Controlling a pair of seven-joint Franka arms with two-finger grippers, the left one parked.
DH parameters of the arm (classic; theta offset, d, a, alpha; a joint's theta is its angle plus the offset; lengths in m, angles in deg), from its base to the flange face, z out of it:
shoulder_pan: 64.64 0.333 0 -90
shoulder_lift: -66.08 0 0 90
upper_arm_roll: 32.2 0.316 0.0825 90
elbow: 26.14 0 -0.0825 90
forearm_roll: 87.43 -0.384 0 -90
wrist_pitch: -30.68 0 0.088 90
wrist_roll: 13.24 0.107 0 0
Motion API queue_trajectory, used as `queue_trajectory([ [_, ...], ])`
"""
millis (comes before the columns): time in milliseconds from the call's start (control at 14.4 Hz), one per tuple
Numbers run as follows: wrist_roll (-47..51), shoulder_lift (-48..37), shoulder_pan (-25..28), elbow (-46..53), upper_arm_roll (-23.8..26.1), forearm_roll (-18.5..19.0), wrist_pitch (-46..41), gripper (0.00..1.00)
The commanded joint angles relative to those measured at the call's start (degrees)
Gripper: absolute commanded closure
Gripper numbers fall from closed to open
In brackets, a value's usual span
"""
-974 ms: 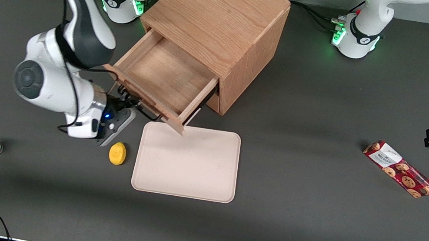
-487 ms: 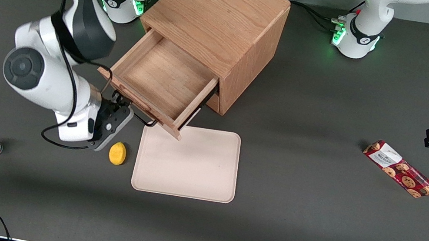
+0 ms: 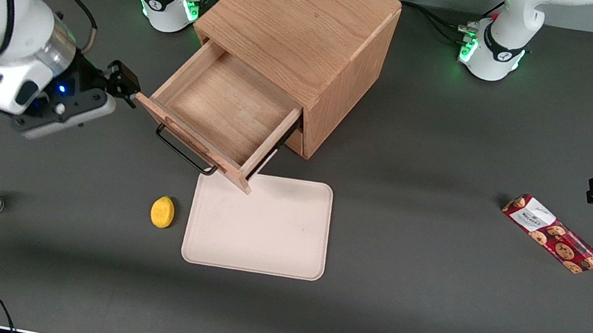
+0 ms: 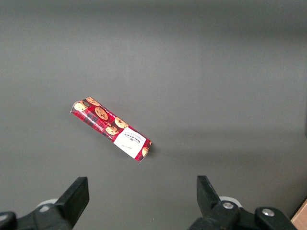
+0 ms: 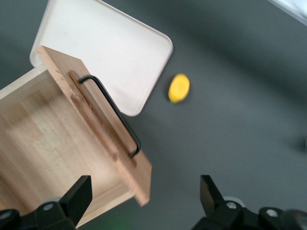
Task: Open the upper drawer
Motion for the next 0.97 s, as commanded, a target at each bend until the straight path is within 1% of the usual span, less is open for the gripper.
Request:
queue_trajectory([
  [0, 6.72, -9.81, -4.42, -12.67, 0.46, -1.58, 0.1, 0.0],
  [139, 6.64, -17.63, -11.26, -21.54, 0.46, -7.55, 0.54, 0.0],
  [209, 6.55, -21.32, -13.21, -25.07, 0.55, -9.15, 1.23, 0.0],
  [278, 6.37, -23.01, -13.58, -27.19, 0.46, -9.16, 1.85, 0.0],
  [557, 5.67, -20.48, -13.93, -24.14, 0.02, -8.72, 1.59, 0.0],
  [765, 5.67, -20.3, -13.93, -23.35, -0.16, -7.58, 1.59, 0.0],
  [835, 5.67, -19.95, -13.15, -23.43, -1.37, -7.75, 1.59, 0.0],
  [904, 6.28, -20.73, -12.01, -23.26, -1.47, -7.67, 1.51, 0.0],
])
